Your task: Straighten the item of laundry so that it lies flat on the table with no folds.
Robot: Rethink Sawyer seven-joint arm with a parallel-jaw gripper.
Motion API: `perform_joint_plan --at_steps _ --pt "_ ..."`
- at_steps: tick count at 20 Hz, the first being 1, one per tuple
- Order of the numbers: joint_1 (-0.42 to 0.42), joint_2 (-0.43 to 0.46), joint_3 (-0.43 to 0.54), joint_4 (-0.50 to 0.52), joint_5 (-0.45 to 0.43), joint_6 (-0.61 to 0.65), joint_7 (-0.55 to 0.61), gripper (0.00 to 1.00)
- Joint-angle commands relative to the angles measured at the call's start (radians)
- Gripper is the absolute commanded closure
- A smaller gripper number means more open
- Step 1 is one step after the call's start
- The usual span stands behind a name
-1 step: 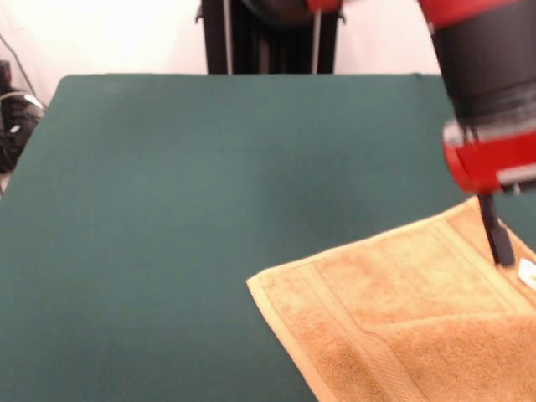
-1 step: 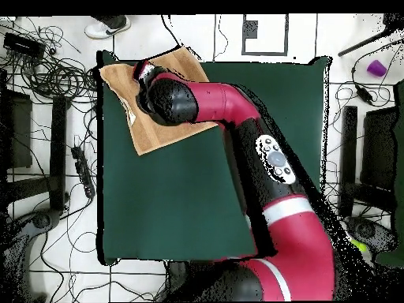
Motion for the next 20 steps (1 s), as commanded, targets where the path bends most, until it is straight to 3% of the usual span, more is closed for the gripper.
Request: perform_joint_plan --at_steps 1,3,7,10,16,20 --pt "0.025 0.211 0.01 -0.143 -0.067 0.048 -0.158 0.0" --pt "-0.018 0.235 0.05 -0.108 -0.106 -0.013 -0.206 0.0" --pt "-0.131 0.259 0.152 -0.036 -0.144 0.002 -0.317 0.0" --pt "-0.177 0.252 0.185 0.011 -0.177 0.007 -0.323 0.0" --pt "-0.199 0.361 0.239 -0.001 -0.291 -0.067 -0.32 0.0" --pt "-0.162 0.406 0.203 -0.025 -0.397 -0.183 -0.24 0.0"
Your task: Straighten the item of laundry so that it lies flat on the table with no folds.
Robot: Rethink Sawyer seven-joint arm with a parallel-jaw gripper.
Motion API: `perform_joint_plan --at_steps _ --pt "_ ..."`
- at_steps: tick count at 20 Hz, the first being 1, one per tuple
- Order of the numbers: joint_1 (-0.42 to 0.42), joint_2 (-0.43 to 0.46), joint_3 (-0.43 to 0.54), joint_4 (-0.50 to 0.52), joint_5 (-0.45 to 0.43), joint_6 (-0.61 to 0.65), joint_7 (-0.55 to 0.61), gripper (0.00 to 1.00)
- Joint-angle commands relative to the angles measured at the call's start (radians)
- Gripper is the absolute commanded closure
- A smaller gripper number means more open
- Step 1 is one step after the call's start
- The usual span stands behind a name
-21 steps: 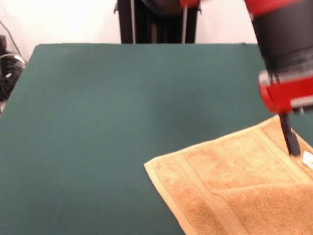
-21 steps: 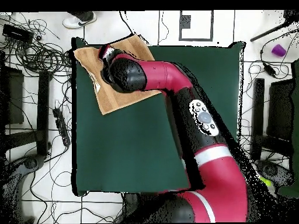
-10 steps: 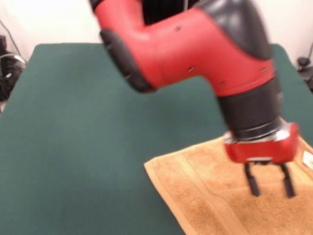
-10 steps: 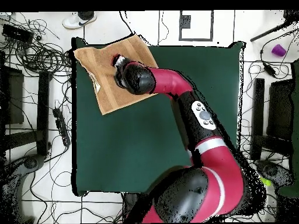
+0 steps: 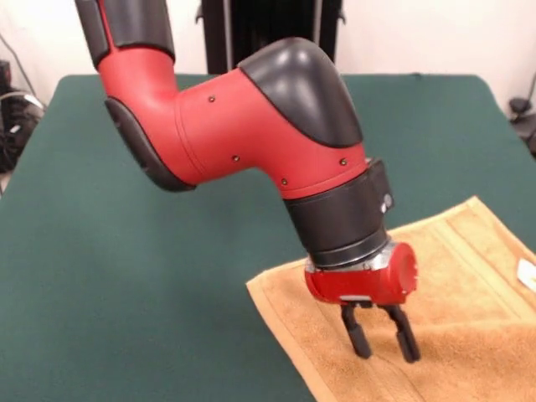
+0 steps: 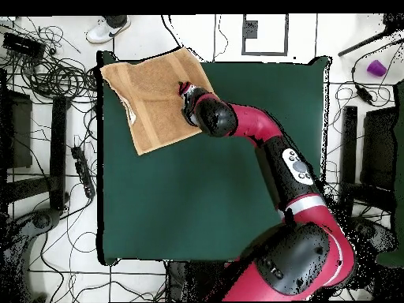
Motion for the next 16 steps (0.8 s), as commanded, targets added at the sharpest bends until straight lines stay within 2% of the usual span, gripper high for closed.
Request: perform_joint_plan --at_steps 1,3,6,10,13,16 --pt "0.079 0.12 0.042 0.02 -0.177 -0.138 -0.224 0.0" --pt "0.089 0.134 0.031 -0.003 -0.213 -0.161 -0.214 0.0" --pt "0.071 0.174 0.061 -0.039 -0.258 -0.154 -0.261 0.0" --pt "-0.002 0.243 0.149 -0.052 -0.327 -0.113 -0.384 0.0" --pt "-0.041 0.236 0.15 -0.021 -0.378 -0.096 -0.421 0.0" --pt "-0.116 0.285 0.194 -0.002 -0.436 -0.077 -0.518 0.0"
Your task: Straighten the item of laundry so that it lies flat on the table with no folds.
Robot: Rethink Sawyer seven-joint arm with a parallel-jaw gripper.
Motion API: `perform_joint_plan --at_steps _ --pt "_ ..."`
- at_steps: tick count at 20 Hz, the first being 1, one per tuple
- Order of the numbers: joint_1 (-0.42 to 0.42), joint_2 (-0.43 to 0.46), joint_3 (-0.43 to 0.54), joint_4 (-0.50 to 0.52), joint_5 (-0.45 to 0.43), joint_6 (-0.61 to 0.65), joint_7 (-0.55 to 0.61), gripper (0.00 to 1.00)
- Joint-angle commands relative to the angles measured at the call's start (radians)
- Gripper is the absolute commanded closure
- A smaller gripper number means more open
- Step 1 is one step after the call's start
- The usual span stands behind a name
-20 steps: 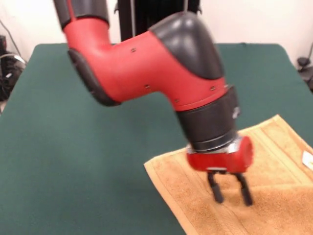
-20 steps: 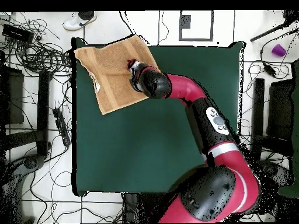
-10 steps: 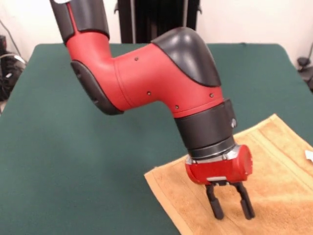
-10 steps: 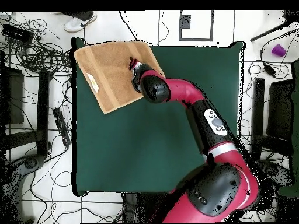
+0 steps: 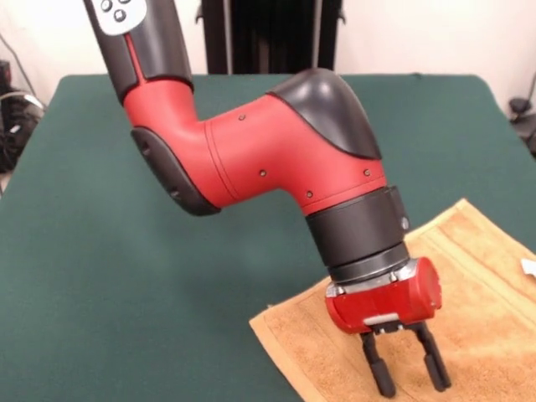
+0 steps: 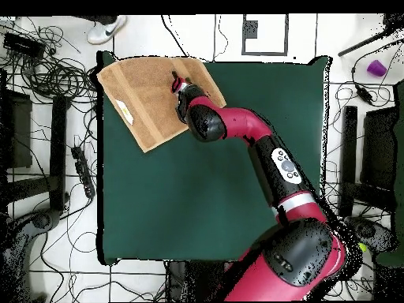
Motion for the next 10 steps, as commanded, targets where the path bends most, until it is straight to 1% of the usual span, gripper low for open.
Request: perform_joint_plan --at_steps 1,4,6,10 --pt "-0.093 0.209 0.075 0.025 -0.184 0.117 -0.524 0.0" --pt "-0.138 0.224 0.098 0.042 -0.188 0.152 -0.586 0.0" --pt "-0.149 0.218 0.105 0.053 -0.172 0.173 -0.591 0.0" --pt "-0.11 0.14 0.06 0.086 -0.145 0.175 -0.496 0.0"
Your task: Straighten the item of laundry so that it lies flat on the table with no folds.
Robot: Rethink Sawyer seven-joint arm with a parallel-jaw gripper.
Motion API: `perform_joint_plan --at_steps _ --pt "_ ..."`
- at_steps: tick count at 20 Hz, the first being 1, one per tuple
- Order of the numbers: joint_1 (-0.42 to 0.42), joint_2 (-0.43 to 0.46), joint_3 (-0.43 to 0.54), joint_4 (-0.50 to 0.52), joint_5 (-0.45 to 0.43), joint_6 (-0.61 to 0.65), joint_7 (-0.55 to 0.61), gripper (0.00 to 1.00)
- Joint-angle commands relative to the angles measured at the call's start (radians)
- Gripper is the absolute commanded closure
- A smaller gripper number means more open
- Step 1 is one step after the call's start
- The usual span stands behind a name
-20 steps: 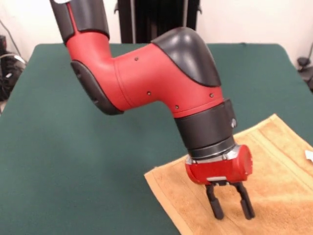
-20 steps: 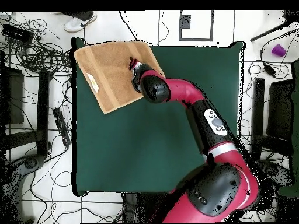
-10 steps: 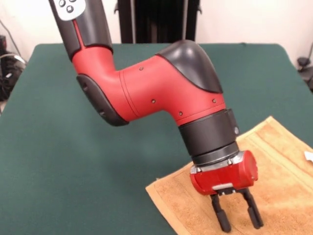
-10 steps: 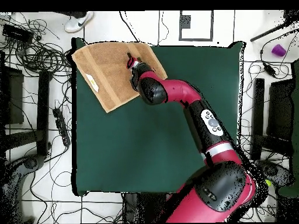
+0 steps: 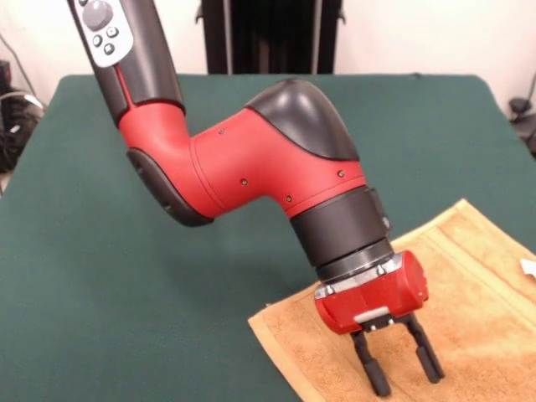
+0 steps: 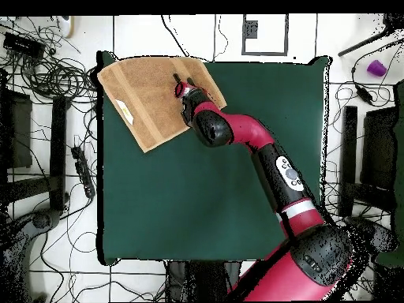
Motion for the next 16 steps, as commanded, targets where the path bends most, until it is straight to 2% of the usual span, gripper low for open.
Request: perform_joint_plan --at_steps 1,4,10,16 --pt "0.024 0.016 -0.098 0.045 -0.06 0.176 -0.259 0.0" --pt "0.007 0.013 -0.115 0.084 -0.057 0.164 -0.26 0.0" --pt "-0.051 -0.04 -0.165 0.224 -0.103 0.101 -0.208 0.0" --pt "-0.101 -0.018 -0.158 0.248 -0.121 0.146 -0.284 0.0"
